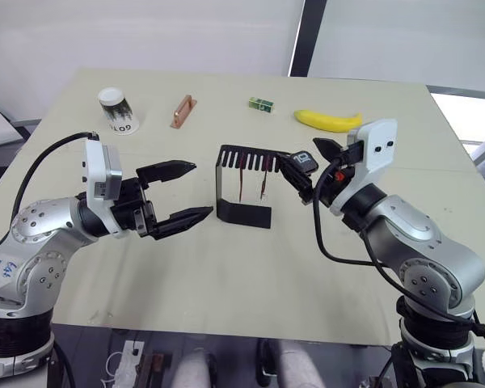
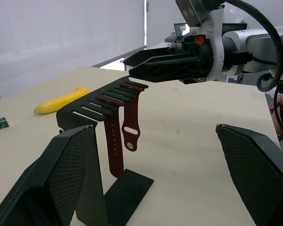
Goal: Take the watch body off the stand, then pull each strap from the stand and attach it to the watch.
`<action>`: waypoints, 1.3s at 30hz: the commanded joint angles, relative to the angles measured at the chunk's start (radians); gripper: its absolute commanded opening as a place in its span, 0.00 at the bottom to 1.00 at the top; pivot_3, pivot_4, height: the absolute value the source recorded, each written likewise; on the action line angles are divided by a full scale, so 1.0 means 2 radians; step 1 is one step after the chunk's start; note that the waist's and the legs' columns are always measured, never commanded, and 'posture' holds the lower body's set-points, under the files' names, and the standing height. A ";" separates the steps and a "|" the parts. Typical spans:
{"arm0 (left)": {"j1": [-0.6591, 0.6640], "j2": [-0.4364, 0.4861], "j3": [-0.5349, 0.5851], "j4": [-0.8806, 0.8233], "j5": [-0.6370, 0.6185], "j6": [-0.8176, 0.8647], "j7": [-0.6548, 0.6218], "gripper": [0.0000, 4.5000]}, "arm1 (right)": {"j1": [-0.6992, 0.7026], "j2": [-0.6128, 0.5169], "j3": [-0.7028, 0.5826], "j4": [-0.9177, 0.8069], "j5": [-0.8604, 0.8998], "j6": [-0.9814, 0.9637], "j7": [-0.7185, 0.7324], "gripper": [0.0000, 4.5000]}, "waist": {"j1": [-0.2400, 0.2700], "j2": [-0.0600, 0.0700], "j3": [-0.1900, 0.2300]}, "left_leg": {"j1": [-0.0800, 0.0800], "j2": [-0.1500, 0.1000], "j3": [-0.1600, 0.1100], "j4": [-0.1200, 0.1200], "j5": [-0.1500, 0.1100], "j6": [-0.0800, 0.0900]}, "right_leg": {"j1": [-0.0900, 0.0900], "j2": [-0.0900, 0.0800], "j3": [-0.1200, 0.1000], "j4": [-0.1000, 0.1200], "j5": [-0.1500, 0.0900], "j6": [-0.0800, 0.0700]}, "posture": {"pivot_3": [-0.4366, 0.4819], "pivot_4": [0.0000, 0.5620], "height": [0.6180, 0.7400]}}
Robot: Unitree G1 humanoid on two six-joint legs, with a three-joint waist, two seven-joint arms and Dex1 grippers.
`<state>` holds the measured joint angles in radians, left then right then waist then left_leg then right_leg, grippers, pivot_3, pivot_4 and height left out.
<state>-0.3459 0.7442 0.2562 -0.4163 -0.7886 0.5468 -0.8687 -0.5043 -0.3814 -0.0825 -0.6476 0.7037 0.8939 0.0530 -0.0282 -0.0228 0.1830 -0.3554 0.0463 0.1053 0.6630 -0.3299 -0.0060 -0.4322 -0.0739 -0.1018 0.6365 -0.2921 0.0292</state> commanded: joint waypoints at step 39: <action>-0.009 0.001 -0.002 0.011 0.004 -0.011 -0.014 1.00 | 0.010 -0.001 -0.015 -0.047 0.000 -0.001 0.008 0.36 | 0.000 0.000 0.000 | 0.000 0.000 0.000 0.000 0.000 0.000 | 0.000 0.000 0.000 -0.002 0.000 0.000 | 0.48 0.27 1.00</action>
<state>-0.3486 0.7445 0.2468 -0.3802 -0.7806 0.5436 -0.8895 -0.4858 -0.3810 -0.0864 -0.7080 0.7053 0.9303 0.0505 -0.0282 -0.0226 0.1831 -0.3560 0.0464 0.1050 0.6625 -0.3303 -0.0056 -0.4327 -0.0739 -0.1019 0.6330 -0.2921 0.0292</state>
